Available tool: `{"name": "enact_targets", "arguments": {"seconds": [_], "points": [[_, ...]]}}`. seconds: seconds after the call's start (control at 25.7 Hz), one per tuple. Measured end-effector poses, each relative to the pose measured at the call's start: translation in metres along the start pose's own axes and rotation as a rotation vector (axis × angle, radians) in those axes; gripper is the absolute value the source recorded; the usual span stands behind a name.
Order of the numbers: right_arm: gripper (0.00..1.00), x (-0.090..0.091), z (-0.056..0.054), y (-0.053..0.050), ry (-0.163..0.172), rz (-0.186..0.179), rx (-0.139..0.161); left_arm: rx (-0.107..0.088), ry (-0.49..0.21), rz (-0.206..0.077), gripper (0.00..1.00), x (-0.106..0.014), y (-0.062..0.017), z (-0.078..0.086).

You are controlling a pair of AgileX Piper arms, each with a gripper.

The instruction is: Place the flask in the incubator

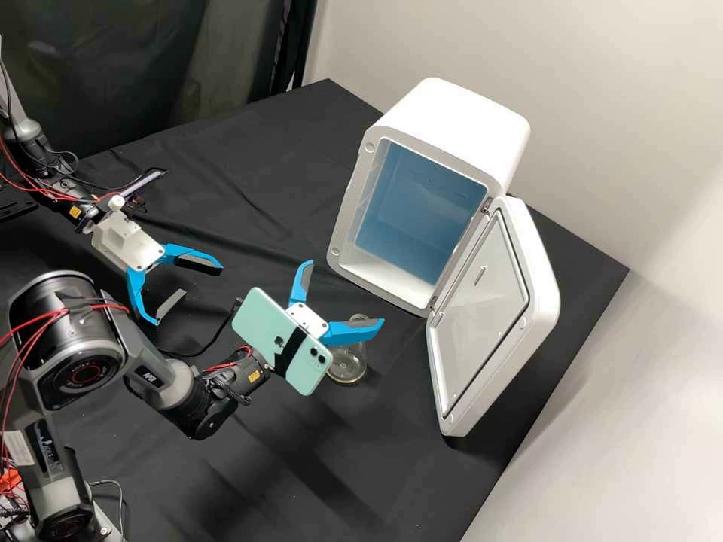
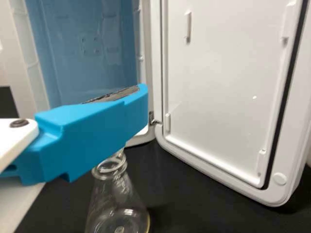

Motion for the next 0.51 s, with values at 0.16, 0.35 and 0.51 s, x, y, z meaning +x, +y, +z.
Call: {"name": "enact_targets", "arguments": {"seconds": [0.16, 0.35, 0.51], "points": [[1.0, -0.003, 0.006, -0.01, -0.025, -0.039, -0.008, 0.0, 0.0, 0.0, 1.0, 0.0, 0.0, 0.0], [1.0, -0.004, 0.011, -0.015, -0.05, -0.061, -0.017, 0.0, 0.0, 0.0, 1.0, 0.0, 0.0, 0.0], [1.0, -0.004, 0.013, -0.017, -0.056, -0.067, -0.016, 0.0, 0.0, 0.0, 1.0, 0.0, 0.0, 0.0]]}}
